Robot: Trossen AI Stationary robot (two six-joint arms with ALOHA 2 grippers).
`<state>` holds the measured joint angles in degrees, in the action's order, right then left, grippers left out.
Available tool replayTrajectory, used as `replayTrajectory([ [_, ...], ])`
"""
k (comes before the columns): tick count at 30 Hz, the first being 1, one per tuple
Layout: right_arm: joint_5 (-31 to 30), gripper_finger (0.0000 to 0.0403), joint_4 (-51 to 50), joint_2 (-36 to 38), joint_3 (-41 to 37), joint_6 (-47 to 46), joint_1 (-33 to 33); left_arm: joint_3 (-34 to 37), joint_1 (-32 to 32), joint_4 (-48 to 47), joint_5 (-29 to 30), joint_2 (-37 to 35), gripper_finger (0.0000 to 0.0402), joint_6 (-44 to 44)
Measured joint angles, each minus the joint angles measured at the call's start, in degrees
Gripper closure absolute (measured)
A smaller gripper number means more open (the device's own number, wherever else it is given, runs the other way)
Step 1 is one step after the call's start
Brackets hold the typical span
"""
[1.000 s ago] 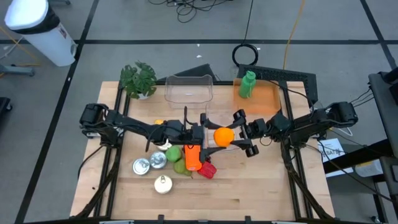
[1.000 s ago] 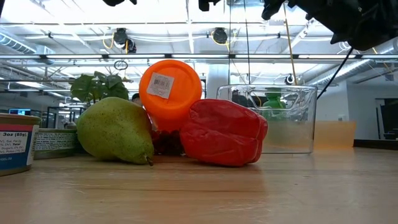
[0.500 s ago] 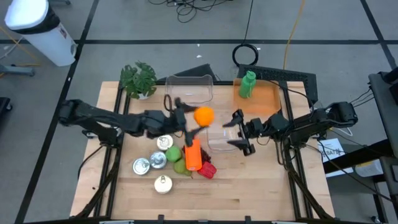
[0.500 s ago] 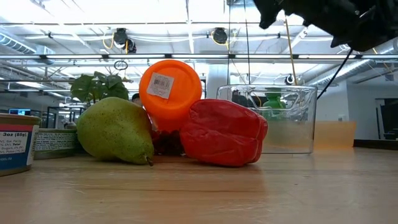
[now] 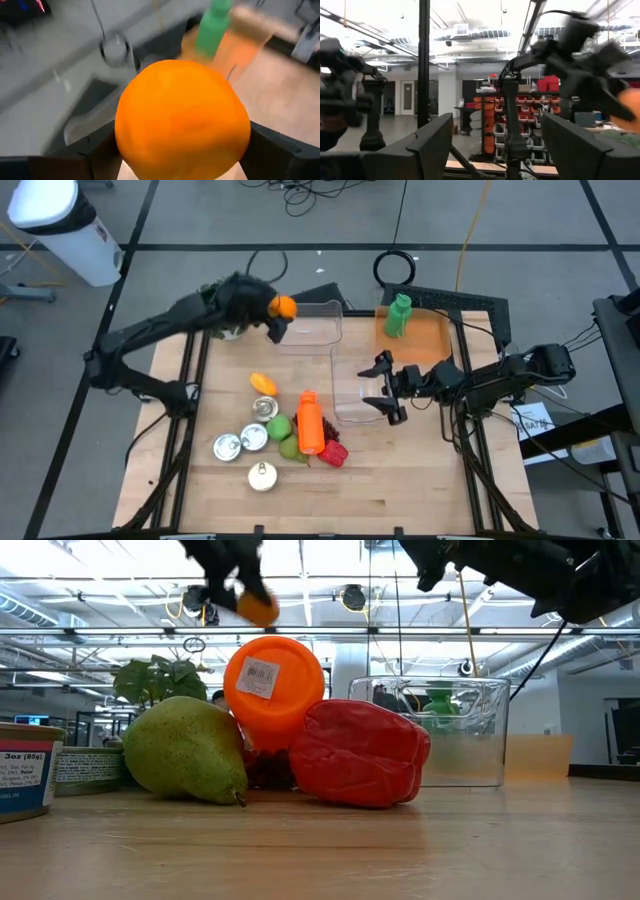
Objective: Pick & Place Food Item
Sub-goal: Put the orange into the top transparent bin
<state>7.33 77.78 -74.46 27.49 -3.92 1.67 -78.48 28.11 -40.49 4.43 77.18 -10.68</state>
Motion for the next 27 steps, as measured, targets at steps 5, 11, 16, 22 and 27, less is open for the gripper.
replayTrajectory([
  [5, 0.2, 0.0122, 0.0, 0.0, 0.0, -1.3, -0.2, 0.1, 6.8, -1.9, -6.9, 8.7, 0.008, -0.4],
  [11, 0.2, 0.0122, -0.5, 0.0, 0.0, -1.4, -0.2, 0.1, 12.7, -2.8, -12.6, 17.9, 0.008, -0.3],
  [16, 0.2, 0.0122, -0.9, 0.0, 0.0, -1.4, -0.2, 0.1, 14.3, -3.4, -16.4, 23.7, 0.008, 0.1],
  [22, 0.2, 0.0122, -0.9, 0.0, 0.0, -1.4, -0.2, 0.1, 14.2, -9.7, -15.8, 25.6, 0.0074, 2.6],
  [27, 0.2, 0.0122, -0.9, 0.0, 0.0, -1.4, -0.2, 0.1, 13.6, -14.6, -14.4, 25.6, 0.0069, 3.0],
])
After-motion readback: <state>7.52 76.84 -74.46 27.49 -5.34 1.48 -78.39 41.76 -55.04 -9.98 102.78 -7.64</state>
